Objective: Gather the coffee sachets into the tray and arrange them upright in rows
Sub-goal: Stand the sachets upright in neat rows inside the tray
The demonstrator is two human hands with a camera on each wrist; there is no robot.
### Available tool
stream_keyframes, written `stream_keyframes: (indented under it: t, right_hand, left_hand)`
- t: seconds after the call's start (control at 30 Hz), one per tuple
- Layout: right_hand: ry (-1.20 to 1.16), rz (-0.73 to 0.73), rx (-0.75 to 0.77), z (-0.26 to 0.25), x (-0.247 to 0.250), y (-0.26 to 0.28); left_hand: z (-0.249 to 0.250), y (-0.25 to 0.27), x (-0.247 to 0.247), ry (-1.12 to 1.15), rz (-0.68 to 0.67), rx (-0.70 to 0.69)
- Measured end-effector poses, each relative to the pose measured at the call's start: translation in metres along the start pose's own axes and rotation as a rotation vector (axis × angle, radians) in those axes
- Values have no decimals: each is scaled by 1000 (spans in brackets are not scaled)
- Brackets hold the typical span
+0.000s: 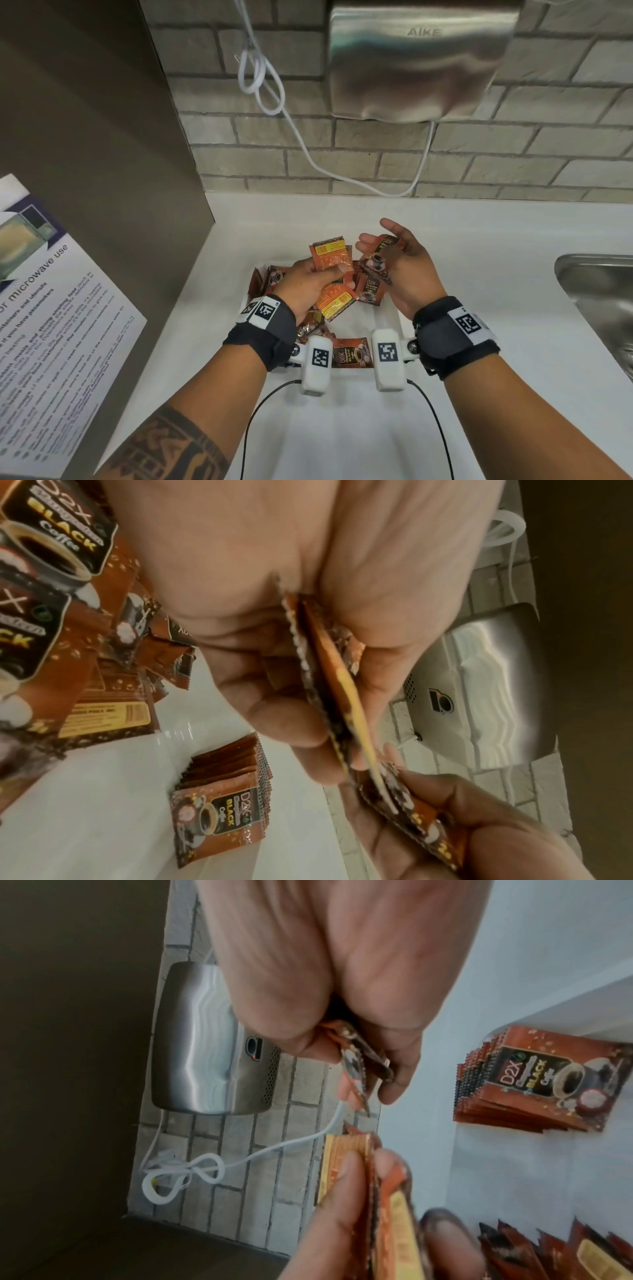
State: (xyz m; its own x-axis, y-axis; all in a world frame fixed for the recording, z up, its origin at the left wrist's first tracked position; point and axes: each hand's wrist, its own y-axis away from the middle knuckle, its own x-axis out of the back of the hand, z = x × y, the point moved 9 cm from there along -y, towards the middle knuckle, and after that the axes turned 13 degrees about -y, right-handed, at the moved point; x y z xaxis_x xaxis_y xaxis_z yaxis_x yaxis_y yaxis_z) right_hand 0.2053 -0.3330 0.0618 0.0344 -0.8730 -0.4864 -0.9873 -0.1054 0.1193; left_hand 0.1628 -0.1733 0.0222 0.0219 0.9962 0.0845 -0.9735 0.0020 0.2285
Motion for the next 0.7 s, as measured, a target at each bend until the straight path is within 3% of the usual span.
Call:
stream_keyframes:
  t: [0.1, 0.2, 0.33, 0.47, 0.57, 0.7]
  right_hand:
    - [175, -48, 55, -3, -4, 1]
    - [361, -183, 3, 5, -17, 5]
    - [364, -142, -9, 6, -14, 2]
    - [285, -67, 157, -14, -6, 2]
    - [364, -156, 293, -29, -17, 8]
    - [517, -245, 240, -11, -22, 6]
  left_hand:
    - [4, 2, -2, -55, -29, -29]
    - [6, 2, -7, -124, -61, -59]
    - [9, 3, -5, -181, -48, -87]
    - [1, 2, 6, -79, -1, 10]
    - [-2, -1, 13, -16, 36, 58]
    - [4, -4, 10, 28, 9, 56]
